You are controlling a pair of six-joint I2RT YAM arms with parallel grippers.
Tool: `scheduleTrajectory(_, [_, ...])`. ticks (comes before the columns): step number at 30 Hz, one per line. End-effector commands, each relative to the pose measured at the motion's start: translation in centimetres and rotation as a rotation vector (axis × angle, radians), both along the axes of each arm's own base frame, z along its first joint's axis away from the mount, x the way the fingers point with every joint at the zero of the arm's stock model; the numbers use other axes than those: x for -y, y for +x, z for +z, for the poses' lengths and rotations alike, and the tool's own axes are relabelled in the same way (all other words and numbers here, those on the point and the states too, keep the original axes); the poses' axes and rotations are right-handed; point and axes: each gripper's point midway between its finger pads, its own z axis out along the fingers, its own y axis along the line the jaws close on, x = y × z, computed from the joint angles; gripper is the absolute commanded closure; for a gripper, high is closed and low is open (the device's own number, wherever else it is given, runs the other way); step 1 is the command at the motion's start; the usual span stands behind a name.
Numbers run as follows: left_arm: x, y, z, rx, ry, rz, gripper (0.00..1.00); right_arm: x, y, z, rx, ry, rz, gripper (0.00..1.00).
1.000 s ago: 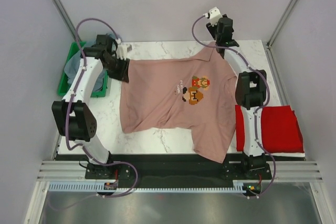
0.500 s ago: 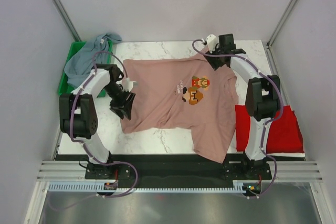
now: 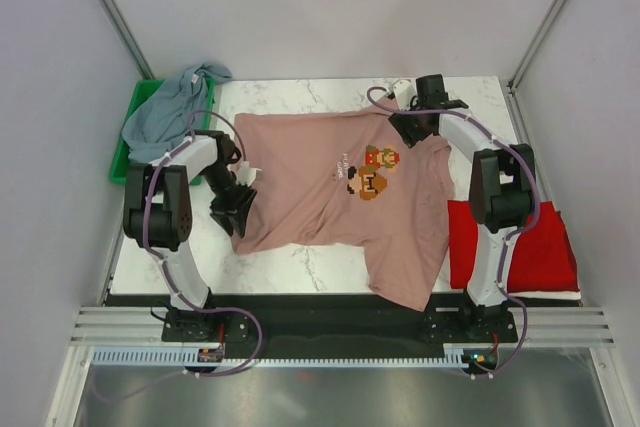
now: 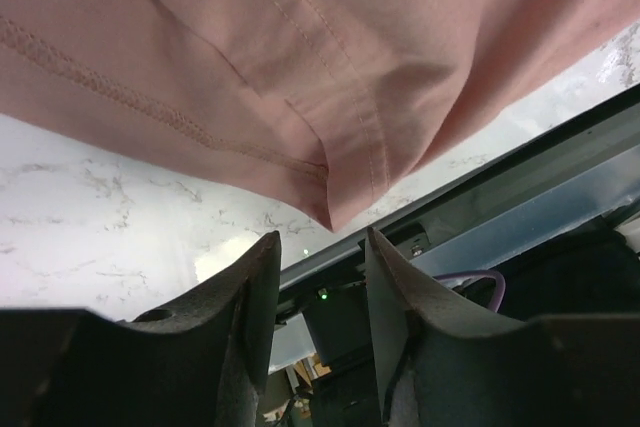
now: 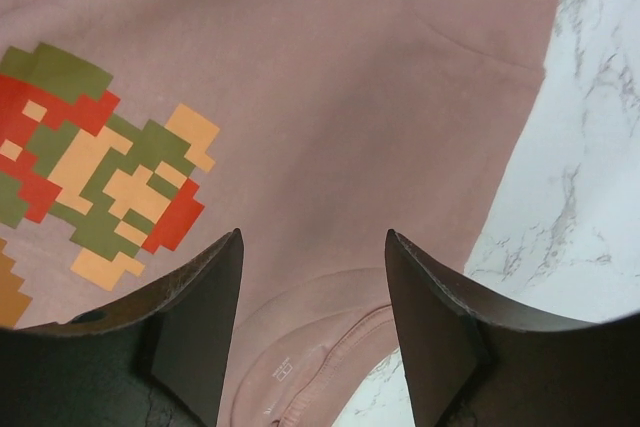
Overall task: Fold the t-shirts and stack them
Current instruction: Flatten the tshirt out
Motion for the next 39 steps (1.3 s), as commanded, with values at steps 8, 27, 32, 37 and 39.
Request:
scheduleTrajectory(8, [0.7, -0.5, -1.8, -0.015, -0.027, -0.020, 0.56, 0.3, -0.2, -0.4, 0.001, -0.020, -0.007, 0.34])
scheduleTrajectory(27, [2.2, -1.7, -1.2, -0.066, -0.070, -0.025, 0.70, 1.3, 0.5, -3.2, -0.020, -0.061, -0.032, 0.35])
scheduleTrajectory(32, [1.9, -2.5, -1.1, -0.082, -0.065, -0.030, 0.85, 1.4, 0.8, -3.7, -0.024, -0.064, -0.033, 0.35])
scheduleTrajectory(37, [1.2, -1.7, -0.8, -0.009, -0.024, -0.015, 0.98, 1.9, 1.0, -4.1, -0.023, -0.088, -0.049, 0.36])
scheduleTrajectory(39, [0.3, -1.3, 0.0, 0.052, -0.002, 0.016, 0.98, 2.2, 1.2, -4.0, -0.019, -0.105, -0.059, 0.36])
